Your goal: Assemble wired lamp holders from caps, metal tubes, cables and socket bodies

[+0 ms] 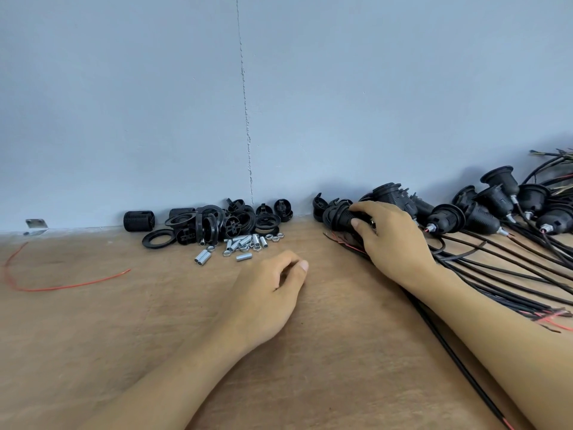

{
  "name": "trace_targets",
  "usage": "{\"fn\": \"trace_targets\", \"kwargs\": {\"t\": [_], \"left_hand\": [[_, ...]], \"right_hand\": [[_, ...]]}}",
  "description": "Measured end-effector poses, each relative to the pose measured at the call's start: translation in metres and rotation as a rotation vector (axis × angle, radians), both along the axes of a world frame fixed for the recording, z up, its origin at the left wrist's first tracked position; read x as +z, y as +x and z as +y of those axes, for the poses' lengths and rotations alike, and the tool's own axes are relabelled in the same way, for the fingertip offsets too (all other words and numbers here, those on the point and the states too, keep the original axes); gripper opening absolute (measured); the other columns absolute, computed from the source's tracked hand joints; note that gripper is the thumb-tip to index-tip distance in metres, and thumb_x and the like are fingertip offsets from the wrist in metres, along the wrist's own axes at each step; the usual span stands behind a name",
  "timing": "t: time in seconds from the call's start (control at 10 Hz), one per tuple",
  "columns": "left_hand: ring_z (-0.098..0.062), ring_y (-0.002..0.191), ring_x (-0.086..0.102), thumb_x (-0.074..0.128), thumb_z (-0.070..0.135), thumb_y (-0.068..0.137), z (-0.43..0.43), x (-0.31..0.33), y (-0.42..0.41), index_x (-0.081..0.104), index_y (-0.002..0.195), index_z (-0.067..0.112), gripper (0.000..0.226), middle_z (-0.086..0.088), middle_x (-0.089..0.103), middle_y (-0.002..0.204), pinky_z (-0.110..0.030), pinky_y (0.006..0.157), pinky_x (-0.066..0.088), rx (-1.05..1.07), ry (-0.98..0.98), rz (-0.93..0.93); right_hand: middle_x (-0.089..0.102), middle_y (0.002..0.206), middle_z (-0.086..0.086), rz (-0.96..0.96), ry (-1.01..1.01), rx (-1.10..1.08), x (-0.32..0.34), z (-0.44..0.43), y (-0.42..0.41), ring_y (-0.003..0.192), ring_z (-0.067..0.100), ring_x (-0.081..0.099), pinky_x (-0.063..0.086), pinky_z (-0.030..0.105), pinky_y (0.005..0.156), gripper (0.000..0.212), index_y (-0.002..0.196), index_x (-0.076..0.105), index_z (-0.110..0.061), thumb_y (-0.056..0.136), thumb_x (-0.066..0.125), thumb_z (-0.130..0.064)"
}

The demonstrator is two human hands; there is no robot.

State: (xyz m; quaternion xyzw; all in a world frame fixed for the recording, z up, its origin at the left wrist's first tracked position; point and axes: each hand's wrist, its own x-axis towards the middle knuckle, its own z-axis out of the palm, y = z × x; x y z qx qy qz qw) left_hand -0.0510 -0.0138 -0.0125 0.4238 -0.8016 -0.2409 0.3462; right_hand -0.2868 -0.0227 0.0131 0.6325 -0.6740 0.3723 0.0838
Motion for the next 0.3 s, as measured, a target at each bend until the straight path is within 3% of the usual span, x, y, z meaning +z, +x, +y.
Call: {"fn": "trace_targets", "kwargs": {"t": [0.1, 0.2, 0.3], "left_hand": [[-0.004, 0.082, 0.063, 0.043, 0.05, 0.1, -0.0004, -0.0004, -0.0004, 0.062, 0.088, 0.041, 0.024, 0.016, 0.071, 0.086, -0.031, 0.074, 0.053, 0.006, 0.005, 0.007], [-0.001, 0.085, 0.063, 0.046, 0.047, 0.1, -0.001, 0.0003, -0.0006, 0.063, 0.088, 0.041, 0.021, 0.019, 0.071, 0.088, -0.026, 0.077, 0.052, 0.015, 0.008, 0.007], [0.001, 0.087, 0.063, 0.05, 0.041, 0.101, -0.001, 0.0001, -0.0011, 0.063, 0.087, 0.041, 0.019, 0.023, 0.069, 0.089, -0.021, 0.076, 0.051, 0.014, 0.019, 0.024]], "right_hand": [[0.065, 0.124, -0.002, 0.037, 0.016, 0.004, -0.0031, -0.0011, -0.001, 0.126, 0.019, 0.048, 0.046, 0.038, 0.096, 0.027, 0.124, 0.066, -0.02, 0.098, 0.058, -0.018], [0.067, 0.123, 0.0, 0.037, -0.008, 0.021, -0.0038, -0.0013, 0.0008, 0.126, 0.021, 0.047, 0.039, 0.029, 0.099, 0.027, 0.122, 0.068, -0.017, 0.096, 0.06, -0.02], [0.067, 0.121, -0.001, -0.068, -0.031, 0.056, -0.0004, 0.0003, 0.0039, 0.121, 0.019, 0.052, 0.037, 0.024, 0.095, 0.028, 0.123, 0.068, -0.017, 0.096, 0.061, -0.022]]}}
